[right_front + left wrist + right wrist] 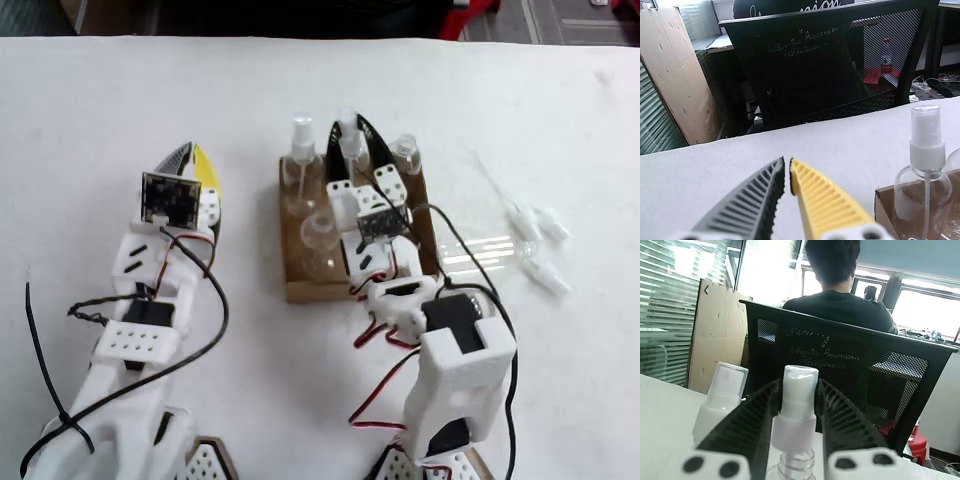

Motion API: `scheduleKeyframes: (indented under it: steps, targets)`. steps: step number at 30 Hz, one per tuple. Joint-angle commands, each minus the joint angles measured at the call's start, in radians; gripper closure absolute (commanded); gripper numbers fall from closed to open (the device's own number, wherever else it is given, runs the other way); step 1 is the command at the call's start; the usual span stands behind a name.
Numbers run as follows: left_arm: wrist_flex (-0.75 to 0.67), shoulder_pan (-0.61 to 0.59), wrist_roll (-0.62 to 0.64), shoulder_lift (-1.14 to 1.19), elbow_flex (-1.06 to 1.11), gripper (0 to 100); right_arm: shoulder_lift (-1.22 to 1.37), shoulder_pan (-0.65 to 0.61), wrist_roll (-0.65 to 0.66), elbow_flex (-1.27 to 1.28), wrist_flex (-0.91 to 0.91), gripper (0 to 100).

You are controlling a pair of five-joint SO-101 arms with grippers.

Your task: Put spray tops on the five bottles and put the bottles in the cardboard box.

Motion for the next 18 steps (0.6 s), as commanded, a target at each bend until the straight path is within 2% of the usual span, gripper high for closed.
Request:
scheduleKeyframes:
  steps: [1, 6, 11, 18]
  targets:
    - [-0.026, -0.005, -0.009, -0.002, -0.015, 98, -0.008, 0.004, -0.009, -0.029, -0.022, 98.1]
    - [-0.026, -0.005, -0.009, -0.002, -0.015, 98, -0.008, 0.004, -0.005, -0.025, -0.018, 95.7]
    - [-0.026, -0.005, -0.009, -0.002, -0.014, 98, -0.007, 0.001, -0.009, -0.023, -0.015, 81.7]
    - [-0.026, -0.005, -0.009, -0.002, -0.014, 98, -0.007, -0.002, -0.011, -0.021, -0.015, 83.7]
